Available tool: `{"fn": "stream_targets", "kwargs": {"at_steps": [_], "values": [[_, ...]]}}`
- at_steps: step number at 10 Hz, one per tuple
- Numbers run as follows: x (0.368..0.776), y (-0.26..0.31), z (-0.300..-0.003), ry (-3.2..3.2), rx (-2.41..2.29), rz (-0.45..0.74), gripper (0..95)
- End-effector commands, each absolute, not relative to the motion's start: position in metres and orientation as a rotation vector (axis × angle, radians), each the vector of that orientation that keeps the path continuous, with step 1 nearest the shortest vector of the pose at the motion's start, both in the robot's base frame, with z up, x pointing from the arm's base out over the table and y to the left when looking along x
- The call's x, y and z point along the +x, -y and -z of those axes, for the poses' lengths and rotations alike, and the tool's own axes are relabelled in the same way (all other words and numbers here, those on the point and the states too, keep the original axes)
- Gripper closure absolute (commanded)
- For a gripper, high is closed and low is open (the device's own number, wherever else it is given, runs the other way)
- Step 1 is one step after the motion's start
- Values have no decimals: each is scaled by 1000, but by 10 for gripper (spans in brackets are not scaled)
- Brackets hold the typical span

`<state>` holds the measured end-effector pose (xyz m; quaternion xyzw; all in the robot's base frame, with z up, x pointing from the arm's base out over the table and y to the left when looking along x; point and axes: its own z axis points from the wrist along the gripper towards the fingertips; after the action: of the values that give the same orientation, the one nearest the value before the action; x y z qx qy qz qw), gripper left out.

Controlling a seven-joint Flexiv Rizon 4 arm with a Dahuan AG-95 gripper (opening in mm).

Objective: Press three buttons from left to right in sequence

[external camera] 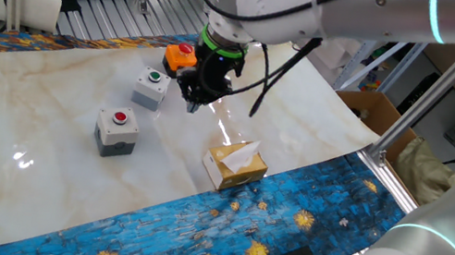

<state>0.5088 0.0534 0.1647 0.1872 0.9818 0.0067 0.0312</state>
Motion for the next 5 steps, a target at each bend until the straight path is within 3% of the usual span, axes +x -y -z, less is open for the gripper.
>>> {"fn": "stream_targets", "kwargs": {"at_steps": [1, 5], "values": [[527, -67, -169, -3016, 661, -17, 950], [536, -72, -169, -3020, 666, -25, 950]]}}
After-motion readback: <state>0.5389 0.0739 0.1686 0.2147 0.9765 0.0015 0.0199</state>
